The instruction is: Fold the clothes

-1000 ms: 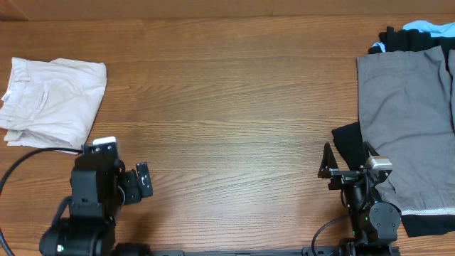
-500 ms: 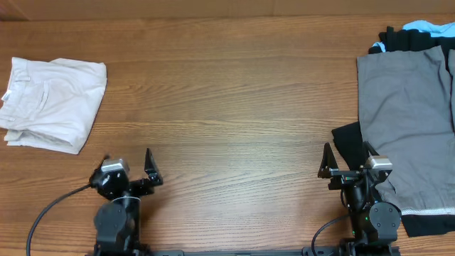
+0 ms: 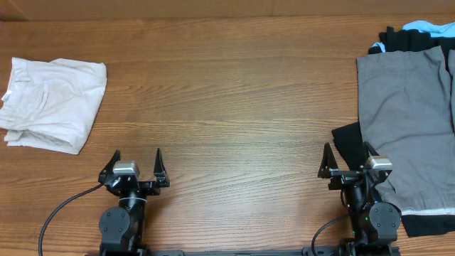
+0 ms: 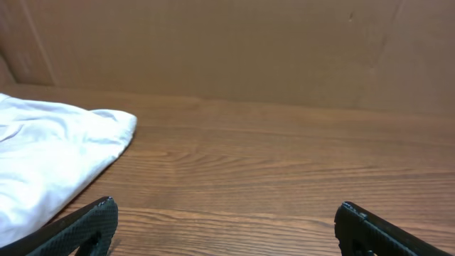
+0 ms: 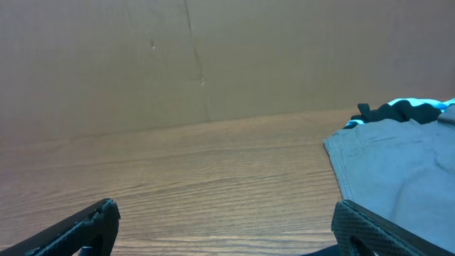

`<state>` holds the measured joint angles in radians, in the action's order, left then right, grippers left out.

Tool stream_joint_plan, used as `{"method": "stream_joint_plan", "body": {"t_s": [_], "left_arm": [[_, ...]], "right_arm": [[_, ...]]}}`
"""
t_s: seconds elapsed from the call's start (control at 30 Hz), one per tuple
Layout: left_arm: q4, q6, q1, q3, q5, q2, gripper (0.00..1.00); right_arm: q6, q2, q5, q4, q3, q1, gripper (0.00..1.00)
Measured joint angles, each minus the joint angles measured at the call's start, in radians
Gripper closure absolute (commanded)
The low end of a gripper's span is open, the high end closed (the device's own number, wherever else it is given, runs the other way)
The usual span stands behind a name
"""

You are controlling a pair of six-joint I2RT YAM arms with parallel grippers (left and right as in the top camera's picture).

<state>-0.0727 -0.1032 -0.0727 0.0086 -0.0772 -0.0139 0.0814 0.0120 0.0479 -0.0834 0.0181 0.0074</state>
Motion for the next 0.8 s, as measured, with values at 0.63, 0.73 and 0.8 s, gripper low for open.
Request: {"method": "stream_joint_plan", "body": {"t_s": [0.63, 0.73, 0.8], "left_arm": [[-0.006, 0.011, 0.000, 0.000, 0.057, 0.000, 0.00], [-0.006, 0.011, 0.000, 0.000, 0.059, 0.000, 0.00], [-0.006, 0.018, 0.000, 0.000, 0.059, 0.000, 0.00]], "right_arm": [[0.000, 0.000, 0.000, 0.000, 0.000, 0.000, 0.00], [0.000, 0.000, 0.000, 0.000, 0.000, 0.000, 0.00], [0.000, 0.000, 0.000, -0.001, 0.000, 0.000, 0.00]]}}
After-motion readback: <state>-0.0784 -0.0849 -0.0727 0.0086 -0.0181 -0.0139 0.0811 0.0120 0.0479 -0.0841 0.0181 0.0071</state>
